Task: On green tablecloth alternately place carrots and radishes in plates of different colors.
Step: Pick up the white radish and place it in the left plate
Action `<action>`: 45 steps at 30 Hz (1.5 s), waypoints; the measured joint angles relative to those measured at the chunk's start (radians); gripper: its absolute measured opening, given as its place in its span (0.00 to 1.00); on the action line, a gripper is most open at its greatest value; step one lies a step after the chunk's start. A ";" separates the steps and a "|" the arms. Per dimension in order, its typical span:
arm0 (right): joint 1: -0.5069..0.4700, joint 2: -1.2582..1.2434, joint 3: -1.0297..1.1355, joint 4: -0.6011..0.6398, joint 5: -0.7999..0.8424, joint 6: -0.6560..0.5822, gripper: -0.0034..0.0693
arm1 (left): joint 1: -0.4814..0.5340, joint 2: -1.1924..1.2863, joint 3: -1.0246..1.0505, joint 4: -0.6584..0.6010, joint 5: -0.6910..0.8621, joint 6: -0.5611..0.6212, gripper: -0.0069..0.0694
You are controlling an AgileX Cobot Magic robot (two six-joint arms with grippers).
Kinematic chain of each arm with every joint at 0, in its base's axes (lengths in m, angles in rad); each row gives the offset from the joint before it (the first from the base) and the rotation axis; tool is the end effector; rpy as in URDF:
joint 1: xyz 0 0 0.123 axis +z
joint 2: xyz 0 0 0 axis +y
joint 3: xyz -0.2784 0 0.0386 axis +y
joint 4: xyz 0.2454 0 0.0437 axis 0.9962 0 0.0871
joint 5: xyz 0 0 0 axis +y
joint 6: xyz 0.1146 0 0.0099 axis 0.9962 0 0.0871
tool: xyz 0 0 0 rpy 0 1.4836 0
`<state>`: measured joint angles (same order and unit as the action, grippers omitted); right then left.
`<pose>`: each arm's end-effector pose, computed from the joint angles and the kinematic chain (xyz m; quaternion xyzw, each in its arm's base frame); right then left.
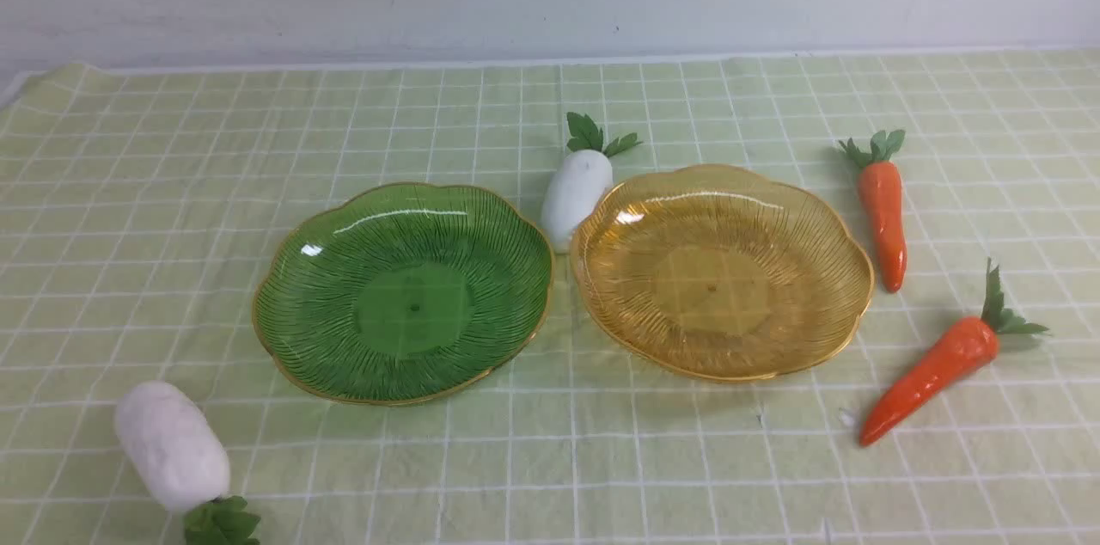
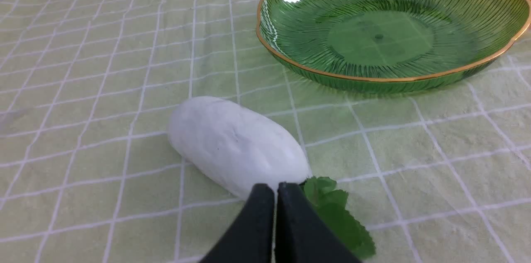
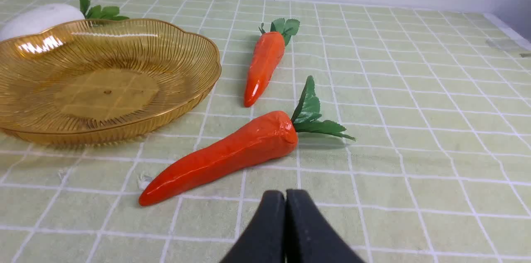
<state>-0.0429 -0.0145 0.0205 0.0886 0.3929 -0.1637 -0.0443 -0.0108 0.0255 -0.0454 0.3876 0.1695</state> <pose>0.0763 0.0006 0.1646 -0.0257 0.8074 -0.0231 0.5890 0.0764 -0.0054 0.1630 0.0744 0.8057 0.0175 0.5873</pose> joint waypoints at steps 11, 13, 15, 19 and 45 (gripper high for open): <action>0.000 0.000 0.000 0.000 0.000 0.000 0.03 | 0.000 0.000 0.000 0.000 0.000 0.000 0.08; 0.000 0.000 0.000 0.000 0.000 0.000 0.03 | 0.000 0.000 0.000 0.010 0.000 0.000 0.08; 0.000 0.000 0.000 0.000 0.000 0.000 0.03 | 0.000 0.000 0.000 0.030 -0.003 -0.001 0.08; 0.000 0.000 0.000 0.000 0.000 0.000 0.03 | 0.000 0.000 0.001 0.012 -0.032 -0.041 0.08; 0.000 0.000 0.009 0.683 -0.393 0.130 0.03 | 0.000 0.264 -0.508 -0.606 -0.078 -0.110 0.08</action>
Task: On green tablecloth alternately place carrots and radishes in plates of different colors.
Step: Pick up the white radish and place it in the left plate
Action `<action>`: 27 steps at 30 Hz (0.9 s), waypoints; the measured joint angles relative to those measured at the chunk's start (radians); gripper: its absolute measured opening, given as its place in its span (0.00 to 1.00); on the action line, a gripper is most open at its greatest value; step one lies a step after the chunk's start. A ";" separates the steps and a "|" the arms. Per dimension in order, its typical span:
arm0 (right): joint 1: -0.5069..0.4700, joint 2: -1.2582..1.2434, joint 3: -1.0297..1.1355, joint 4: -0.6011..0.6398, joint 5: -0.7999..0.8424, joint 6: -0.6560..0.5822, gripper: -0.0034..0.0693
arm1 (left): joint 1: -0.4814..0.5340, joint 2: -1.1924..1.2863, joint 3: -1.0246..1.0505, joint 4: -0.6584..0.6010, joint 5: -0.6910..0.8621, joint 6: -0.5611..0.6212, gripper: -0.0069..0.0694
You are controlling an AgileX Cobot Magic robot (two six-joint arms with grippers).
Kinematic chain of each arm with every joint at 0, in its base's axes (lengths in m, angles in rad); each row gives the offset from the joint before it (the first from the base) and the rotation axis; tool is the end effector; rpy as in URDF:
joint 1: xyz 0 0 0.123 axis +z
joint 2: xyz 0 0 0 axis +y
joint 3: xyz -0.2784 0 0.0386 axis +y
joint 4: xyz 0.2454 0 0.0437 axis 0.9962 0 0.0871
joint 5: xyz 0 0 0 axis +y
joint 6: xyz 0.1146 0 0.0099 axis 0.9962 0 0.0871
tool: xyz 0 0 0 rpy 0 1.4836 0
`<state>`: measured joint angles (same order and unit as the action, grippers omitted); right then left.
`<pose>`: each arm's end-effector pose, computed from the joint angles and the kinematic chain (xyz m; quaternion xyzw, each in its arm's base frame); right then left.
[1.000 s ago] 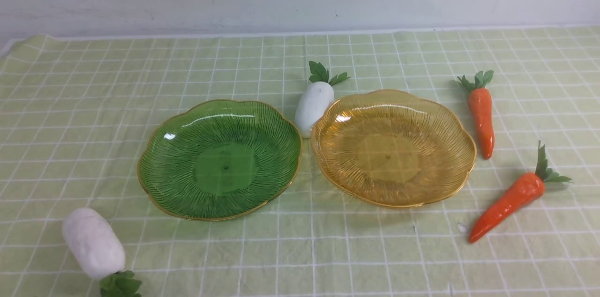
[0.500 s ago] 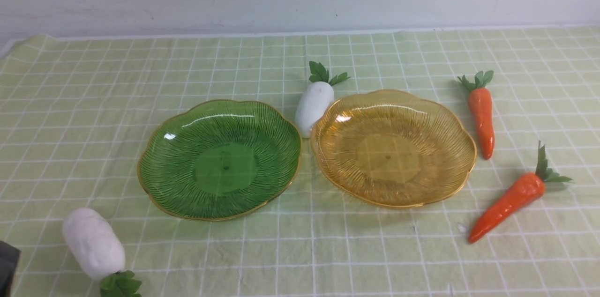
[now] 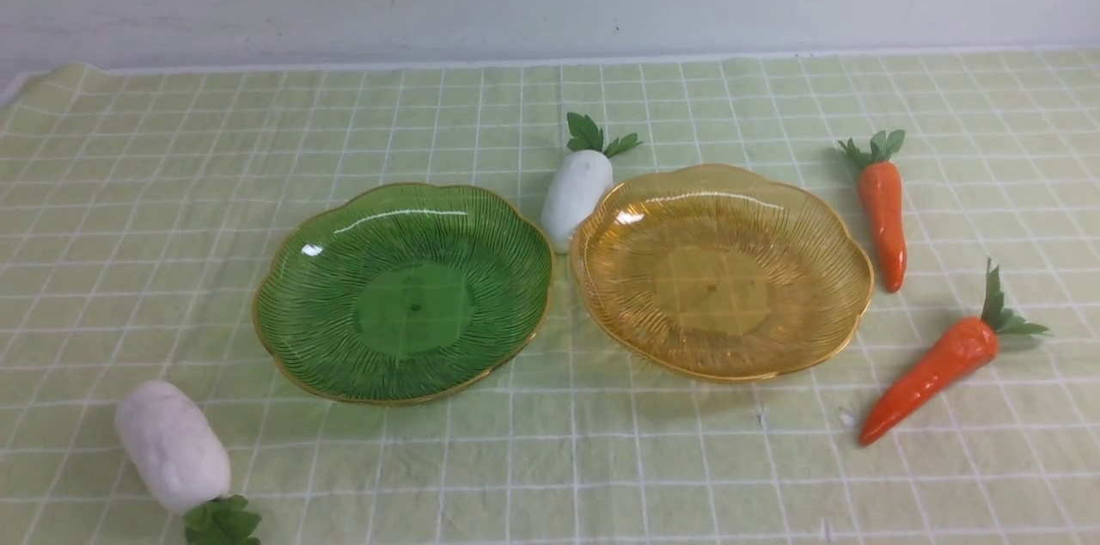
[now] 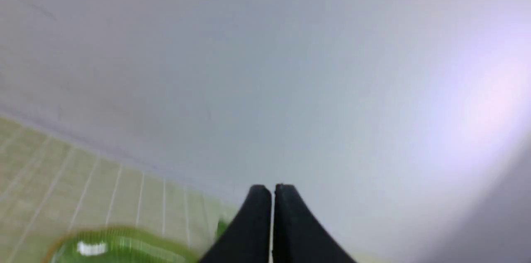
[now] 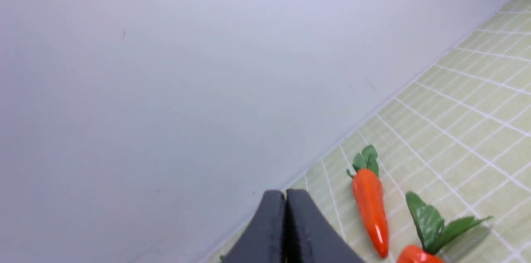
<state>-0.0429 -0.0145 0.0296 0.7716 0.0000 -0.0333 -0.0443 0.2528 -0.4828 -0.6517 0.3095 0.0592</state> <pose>0.0818 -0.0034 0.2058 0.2593 0.6299 0.2495 0.6883 0.0808 -0.0249 0.3361 -0.1108 0.6740 -0.2801 0.6746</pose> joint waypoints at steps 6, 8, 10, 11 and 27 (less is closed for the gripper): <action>0.000 0.000 0.000 0.029 -0.018 -0.087 0.03 | 0.000 0.420 -0.224 0.176 0.507 0.056 0.08; 0.000 0.000 0.000 0.031 -0.018 -0.091 0.03 | 0.000 0.530 -0.243 0.231 0.564 0.056 0.08; 0.000 0.000 0.000 0.035 -0.016 -0.092 0.03 | 0.000 0.650 -0.246 0.275 0.585 0.056 0.08; 0.000 0.000 0.000 0.038 -0.011 -0.093 0.03 | 0.000 0.688 -0.248 0.283 0.585 0.056 0.08; 0.000 0.619 -0.727 -0.161 0.942 -0.237 0.03 | 0.178 1.011 -0.252 0.300 0.438 -0.032 0.11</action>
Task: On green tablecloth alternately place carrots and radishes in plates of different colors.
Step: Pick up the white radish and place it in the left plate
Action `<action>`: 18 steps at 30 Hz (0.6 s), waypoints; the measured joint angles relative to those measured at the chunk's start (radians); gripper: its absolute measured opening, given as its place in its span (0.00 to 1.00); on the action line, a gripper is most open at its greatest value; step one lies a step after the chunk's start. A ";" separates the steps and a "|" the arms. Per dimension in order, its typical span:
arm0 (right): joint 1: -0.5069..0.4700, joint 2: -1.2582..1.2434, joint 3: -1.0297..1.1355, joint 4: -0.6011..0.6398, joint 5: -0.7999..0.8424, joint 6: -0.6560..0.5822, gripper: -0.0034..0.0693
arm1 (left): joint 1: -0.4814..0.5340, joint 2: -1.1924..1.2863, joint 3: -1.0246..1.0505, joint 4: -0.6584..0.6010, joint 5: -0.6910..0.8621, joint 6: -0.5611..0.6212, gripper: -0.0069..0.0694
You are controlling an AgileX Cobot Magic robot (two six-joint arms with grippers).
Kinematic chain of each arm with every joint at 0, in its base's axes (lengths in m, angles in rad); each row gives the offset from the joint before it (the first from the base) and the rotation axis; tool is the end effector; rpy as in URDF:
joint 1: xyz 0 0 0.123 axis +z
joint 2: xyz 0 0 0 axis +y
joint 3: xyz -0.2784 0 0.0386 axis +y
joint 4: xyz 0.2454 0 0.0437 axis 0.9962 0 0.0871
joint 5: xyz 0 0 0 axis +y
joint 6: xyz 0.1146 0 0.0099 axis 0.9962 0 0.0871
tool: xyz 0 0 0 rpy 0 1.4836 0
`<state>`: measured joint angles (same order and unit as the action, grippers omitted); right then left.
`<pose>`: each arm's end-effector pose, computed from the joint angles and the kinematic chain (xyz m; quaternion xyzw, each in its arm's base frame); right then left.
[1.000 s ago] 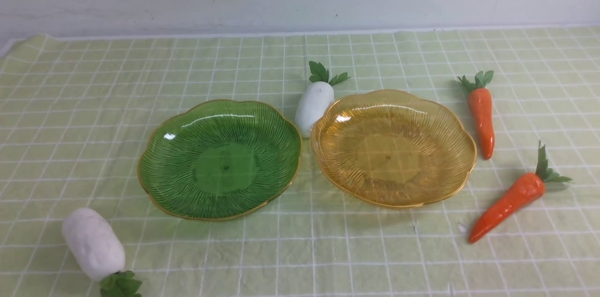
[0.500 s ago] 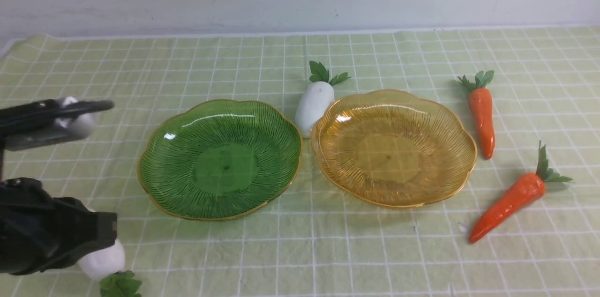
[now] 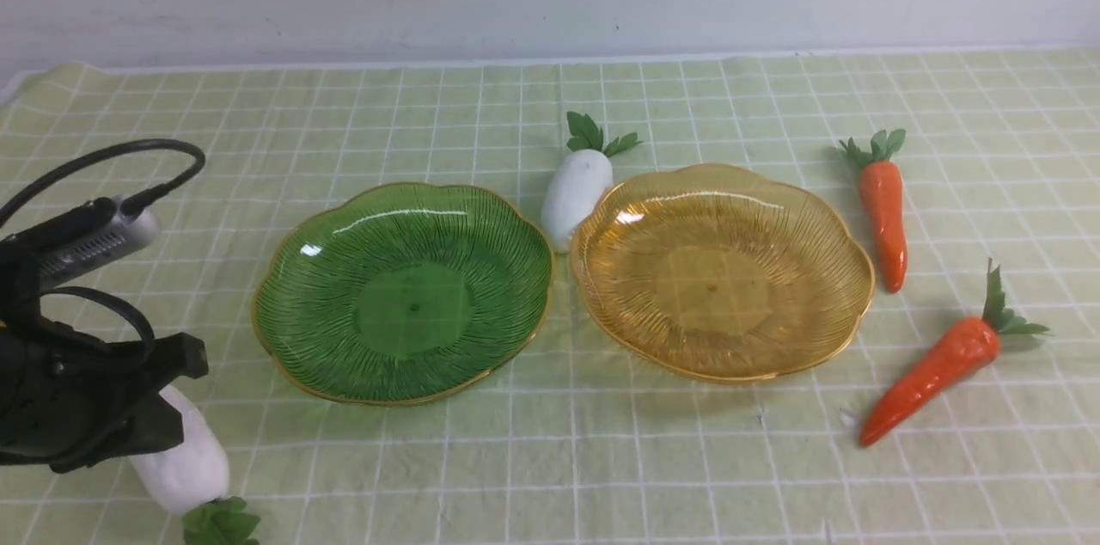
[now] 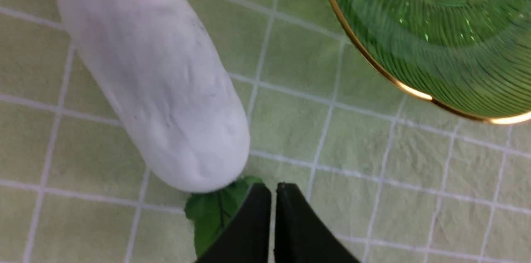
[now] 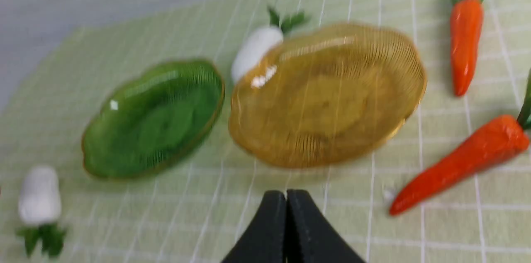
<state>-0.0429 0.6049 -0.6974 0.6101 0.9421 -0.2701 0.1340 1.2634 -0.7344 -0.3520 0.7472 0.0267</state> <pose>0.1155 0.0484 0.3162 -0.0330 0.8789 0.2308 0.4162 0.2328 0.0042 0.2115 -0.1552 0.9597 -0.1258 0.1975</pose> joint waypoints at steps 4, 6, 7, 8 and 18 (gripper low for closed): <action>0.000 0.170 -0.105 -0.004 0.146 -0.085 0.03 | 0.001 0.023 0.000 0.043 -0.048 -0.002 0.22; 0.000 0.252 -0.126 0.003 0.169 -0.127 0.03 | 0.001 0.039 -0.001 0.077 -0.078 -0.027 0.39; 0.000 0.267 -0.127 0.004 0.171 -0.136 0.03 | 0.001 0.048 -0.002 0.090 -0.086 -0.044 0.45; 0.000 0.287 -0.129 0.004 0.171 -0.141 0.03 | 0.001 0.061 -0.003 0.109 -0.104 -0.076 0.56; 0.000 0.362 -0.144 -0.082 0.137 -0.036 0.03 | 0.001 0.259 -0.005 0.215 -0.211 -0.230 0.92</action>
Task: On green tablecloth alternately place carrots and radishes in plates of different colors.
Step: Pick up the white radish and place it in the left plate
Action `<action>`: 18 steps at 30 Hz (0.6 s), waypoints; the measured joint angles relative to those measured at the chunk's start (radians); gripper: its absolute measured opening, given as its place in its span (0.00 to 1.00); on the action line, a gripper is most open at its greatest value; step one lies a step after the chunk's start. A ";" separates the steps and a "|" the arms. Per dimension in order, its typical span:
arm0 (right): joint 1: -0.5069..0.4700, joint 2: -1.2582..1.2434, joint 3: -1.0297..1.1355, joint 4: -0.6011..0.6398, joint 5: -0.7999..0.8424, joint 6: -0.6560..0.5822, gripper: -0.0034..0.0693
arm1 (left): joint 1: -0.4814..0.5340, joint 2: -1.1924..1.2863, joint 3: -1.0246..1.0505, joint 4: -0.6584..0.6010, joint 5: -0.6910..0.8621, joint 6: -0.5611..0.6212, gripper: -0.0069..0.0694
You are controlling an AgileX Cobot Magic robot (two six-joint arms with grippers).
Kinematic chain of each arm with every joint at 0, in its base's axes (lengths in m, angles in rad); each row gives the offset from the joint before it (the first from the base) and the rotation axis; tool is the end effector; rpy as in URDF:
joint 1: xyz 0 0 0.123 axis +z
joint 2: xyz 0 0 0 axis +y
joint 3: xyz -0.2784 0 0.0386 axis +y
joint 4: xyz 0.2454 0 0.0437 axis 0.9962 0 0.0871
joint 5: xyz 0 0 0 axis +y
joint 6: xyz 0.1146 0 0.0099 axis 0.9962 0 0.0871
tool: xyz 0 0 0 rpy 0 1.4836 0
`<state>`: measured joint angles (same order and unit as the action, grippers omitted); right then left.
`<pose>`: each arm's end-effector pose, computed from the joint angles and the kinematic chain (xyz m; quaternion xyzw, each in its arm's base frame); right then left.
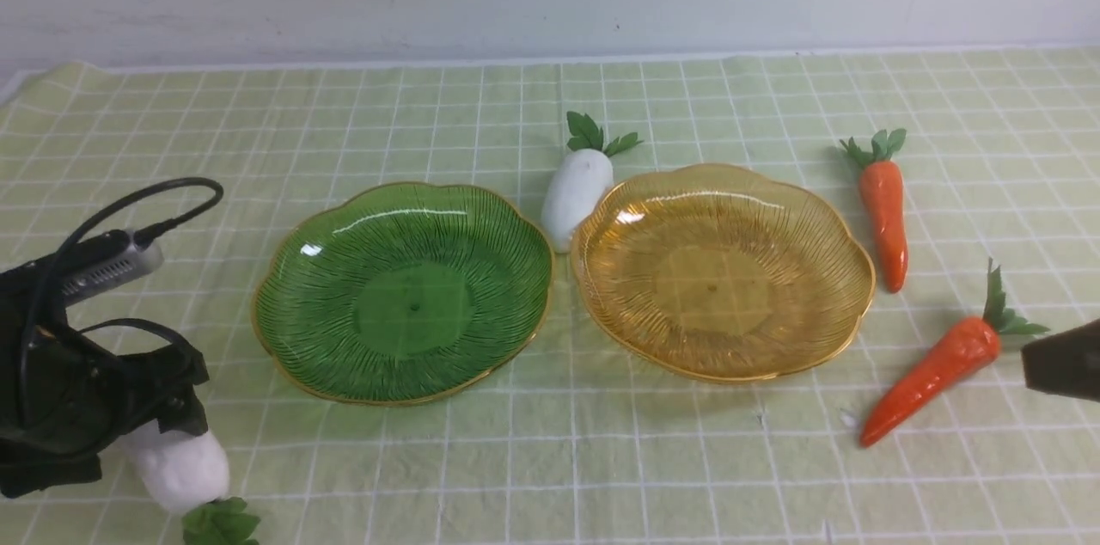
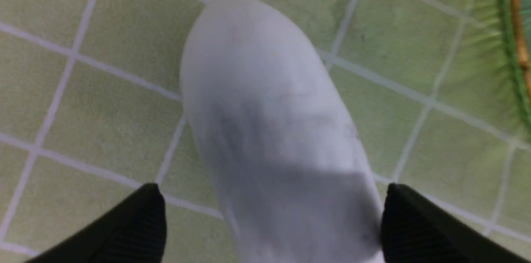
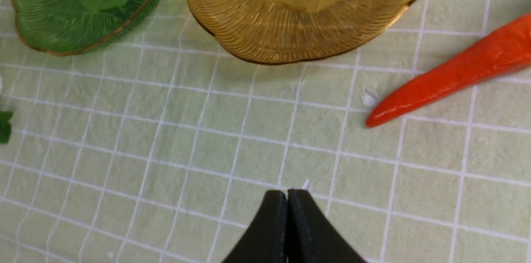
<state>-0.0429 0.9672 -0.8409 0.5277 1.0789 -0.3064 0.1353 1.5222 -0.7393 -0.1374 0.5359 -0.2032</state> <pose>0.1755 0.0436 0.2969 -0.0558 0.9416 0.2102 0.2571 0.2670 0.0282 0.1527 -0.2171 0.9605 -0.0502 0.1668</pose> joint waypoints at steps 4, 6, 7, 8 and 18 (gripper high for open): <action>0.000 0.063 -0.042 -0.130 -0.021 0.156 0.06 | 0.000 0.062 0.000 0.004 -0.030 -0.004 0.80; 0.000 0.096 -0.066 -0.201 -0.027 0.215 0.07 | 0.000 0.069 -0.004 0.005 -0.027 -0.004 0.68; 0.000 0.122 -0.082 -0.259 -0.031 0.253 0.10 | 0.000 0.068 -0.014 0.005 -0.015 -0.004 0.68; 0.000 0.144 -0.094 -0.296 -0.035 0.280 0.12 | 0.000 0.062 -0.035 0.005 0.004 0.001 0.69; 0.000 0.417 -0.107 -0.362 -0.239 0.368 0.49 | -0.097 -0.038 -0.352 -0.206 0.138 0.326 0.69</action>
<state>-0.0429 1.3844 -0.9483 0.1656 0.8396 0.0614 0.0384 1.4839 -1.0910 -0.3435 0.6738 0.1231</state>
